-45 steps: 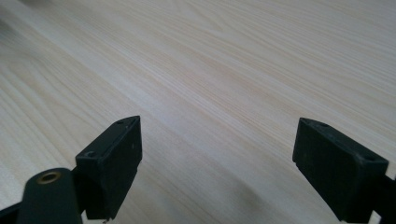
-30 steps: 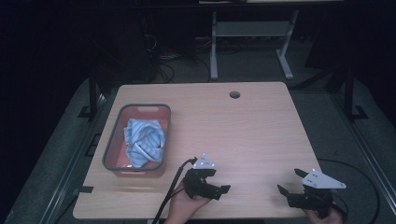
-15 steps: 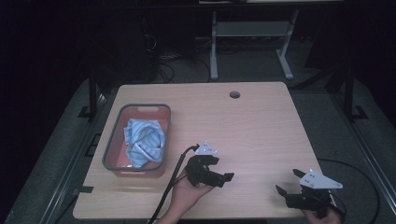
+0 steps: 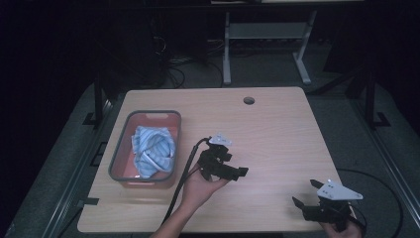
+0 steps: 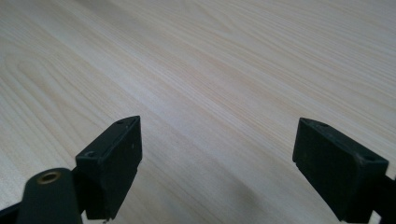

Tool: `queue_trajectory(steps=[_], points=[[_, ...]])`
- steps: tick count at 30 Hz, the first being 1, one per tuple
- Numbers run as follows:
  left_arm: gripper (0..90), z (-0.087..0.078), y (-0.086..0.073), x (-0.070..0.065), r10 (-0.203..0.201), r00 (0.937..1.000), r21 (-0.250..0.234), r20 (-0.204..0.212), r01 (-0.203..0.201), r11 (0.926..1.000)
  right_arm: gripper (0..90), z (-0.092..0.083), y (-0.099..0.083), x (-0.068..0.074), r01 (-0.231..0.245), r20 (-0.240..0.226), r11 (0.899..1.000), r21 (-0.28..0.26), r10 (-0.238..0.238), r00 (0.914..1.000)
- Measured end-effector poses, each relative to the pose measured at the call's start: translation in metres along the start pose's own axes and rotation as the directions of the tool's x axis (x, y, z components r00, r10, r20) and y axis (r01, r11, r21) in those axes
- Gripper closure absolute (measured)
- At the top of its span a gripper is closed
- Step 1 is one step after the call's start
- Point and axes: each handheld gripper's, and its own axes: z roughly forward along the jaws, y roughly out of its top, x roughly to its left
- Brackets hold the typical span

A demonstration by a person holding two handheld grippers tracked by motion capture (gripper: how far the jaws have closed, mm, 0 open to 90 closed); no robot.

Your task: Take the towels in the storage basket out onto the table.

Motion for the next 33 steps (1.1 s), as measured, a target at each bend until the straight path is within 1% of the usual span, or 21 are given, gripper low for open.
queue_trajectory(steps=[1,2,3,4,6,9,11,12,13,14,18,20,21,22,25,26,27,30,31,32,33], points=[[21.1,0.0,0.0,0.0,0.0,1.0,0.0,0.0,0.0,1.0,15.2,0.0,0.0,0.0,0.0,0.0,1.0,0.0,0.0,1.0],[21.1,-0.004,0.005,0.002,-0.006,1.0,0.001,-0.004,0.006,1.0,15.2,-0.001,0.0,0.0,-0.009,0.0,1.0,0.003,0.009,1.0],[21.1,-0.004,0.005,0.002,-0.006,1.0,0.001,-0.004,0.006,1.0,15.2,-0.001,0.0,0.0,-0.009,0.0,1.0,0.003,0.009,1.0],[21.2,-0.009,0.009,0.004,-0.002,1.0,0.001,-0.008,0.002,1.0,15.2,0.0,0.0,0.0,-0.01,-0.001,1.0,0.002,0.01,0.9999],[21.2,-0.011,0.011,0.005,-0.007,0.9999,0.001,-0.016,0.007,1.0,15.1,0.0,0.0,0.0,-0.01,-0.001,1.0,0.003,0.01,1.0],[21.5,-0.018,0.017,0.009,0.001,0.9997,0.001,-0.023,-0.001,1.0,15.2,0.0,0.0,0.0,-0.001,0.001,1.0,-0.002,0.001,1.0],[21.6,-0.023,0.019,0.011,-0.012,0.9997,0.002,-0.022,0.012,0.9999,15.2,-0.001,0.0,0.001,-0.001,-0.001,1.0,-0.003,0.001,1.0],[21.4,-0.026,0.02,0.012,-0.014,0.9996,-0.005,-0.022,0.014,0.9999,15.2,-0.001,0.0,0.0,-0.003,-0.003,1.0,-0.003,0.003,1.0],[21.4,-0.028,0.021,0.013,-0.005,0.9996,-0.003,-0.027,0.005,1.0,15.1,-0.002,0.0,0.0,-0.006,-0.005,1.0,-0.001,0.006,1.0],[21.3,-0.033,0.023,0.016,-0.012,0.9995,-0.006,-0.03,0.011,0.9999,15.2,-0.002,0.0,0.0,-0.007,-0.004,1.0,-0.002,0.007,1.0],[21.4,-0.04,0.025,0.021,-0.025,0.9993,-0.001,-0.027,0.025,0.9997,15.1,-0.002,0.0,0.0,-0.01,-0.002,1.0,-0.005,0.01,0.9999],[21.4,-0.046,0.027,0.024,-0.027,0.9989,-0.002,-0.039,0.027,0.9996,15.2,-0.002,0.0,0.0,-0.005,-0.005,1.0,0.0,0.005,1.0],[21.4,-0.052,0.028,0.028,-0.039,0.9987,-0.008,-0.031,0.039,0.9992,15.1,-0.002,0.0,0.0,0.002,-0.004,1.0,-0.003,-0.002,1.0],[21.6,-0.052,0.028,0.028,-0.039,0.9987,-0.008,-0.031,0.039,0.9992,15.1,-0.002,0.0,0.0,0.002,-0.004,1.0,-0.003,-0.002,1.0],[21.8,-0.062,0.029,0.033,-0.047,0.998,-0.015,-0.041,0.047,0.9988,15.1,-0.001,0.001,0.001,-0.001,-0.007,1.0,-0.004,0.001,1.0],[21.8,-0.068,0.029,0.037,-0.044,0.9976,-0.013,-0.054,0.043,0.999,15.1,-0.002,0.0,0.001,-0.002,-0.006,1.0,-0.004,0.002,1.0],[21.8,-0.068,0.029,0.037,-0.044,0.9976,-0.013,-0.054,0.043,0.999,15.1,-0.002,0.0,0.001,-0.002,-0.006,1.0,-0.004,0.002,1.0],[21.8,-0.079,0.03,0.042,-0.055,0.9966,-0.018,-0.061,0.054,0.9984,15.1,-0.002,0.0,0.0,0.003,-0.003,1.0,-0.007,-0.003,1.0],[21.8,-0.082,0.03,0.044,-0.058,0.9964,-0.019,-0.063,0.057,0.9982,15.1,-0.002,0.0,0.0,-0.006,-0.004,1.0,-0.003,0.006,1.0],[22.0,-0.085,0.03,0.046,-0.065,0.996,-0.03,-0.061,0.063,0.9975,15.2,-0.002,0.0,0.0,-0.005,-0.004,1.0,-0.003,0.005,1.0],[22.0,-0.089,0.03,0.048,-0.068,0.9956,-0.029,-0.064,0.066,0.9974,15.2,-0.002,0.0,0.0,-0.005,-0.004,1.0,-0.003,0.005,1.0]])
